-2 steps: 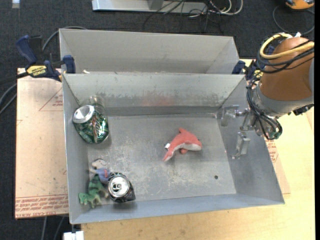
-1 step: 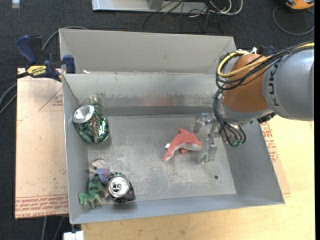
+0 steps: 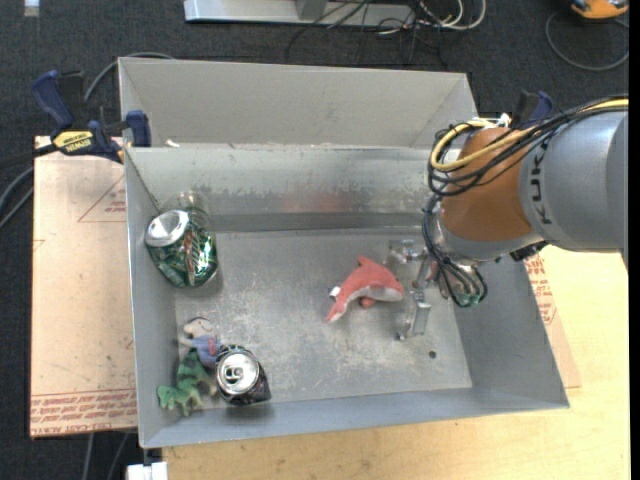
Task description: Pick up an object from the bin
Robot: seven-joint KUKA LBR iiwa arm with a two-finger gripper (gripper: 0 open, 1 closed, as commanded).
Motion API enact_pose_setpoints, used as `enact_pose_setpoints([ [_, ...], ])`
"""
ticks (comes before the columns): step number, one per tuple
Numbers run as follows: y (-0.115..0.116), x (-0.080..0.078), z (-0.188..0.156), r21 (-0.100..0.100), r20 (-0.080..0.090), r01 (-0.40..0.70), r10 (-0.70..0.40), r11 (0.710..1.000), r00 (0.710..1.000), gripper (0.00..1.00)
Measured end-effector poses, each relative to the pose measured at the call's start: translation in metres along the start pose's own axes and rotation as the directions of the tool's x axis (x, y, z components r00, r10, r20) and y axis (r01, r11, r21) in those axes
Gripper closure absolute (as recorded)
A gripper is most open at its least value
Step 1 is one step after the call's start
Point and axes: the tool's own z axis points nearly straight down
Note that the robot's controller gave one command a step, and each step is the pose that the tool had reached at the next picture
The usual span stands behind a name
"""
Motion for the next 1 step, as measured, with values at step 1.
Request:
enact_pose_setpoints([
  [1, 0.0367, -0.0163, -0.0042, 0.0, 0.004, -0.096, 0.096, 0.995, 0.995, 1.0],
])
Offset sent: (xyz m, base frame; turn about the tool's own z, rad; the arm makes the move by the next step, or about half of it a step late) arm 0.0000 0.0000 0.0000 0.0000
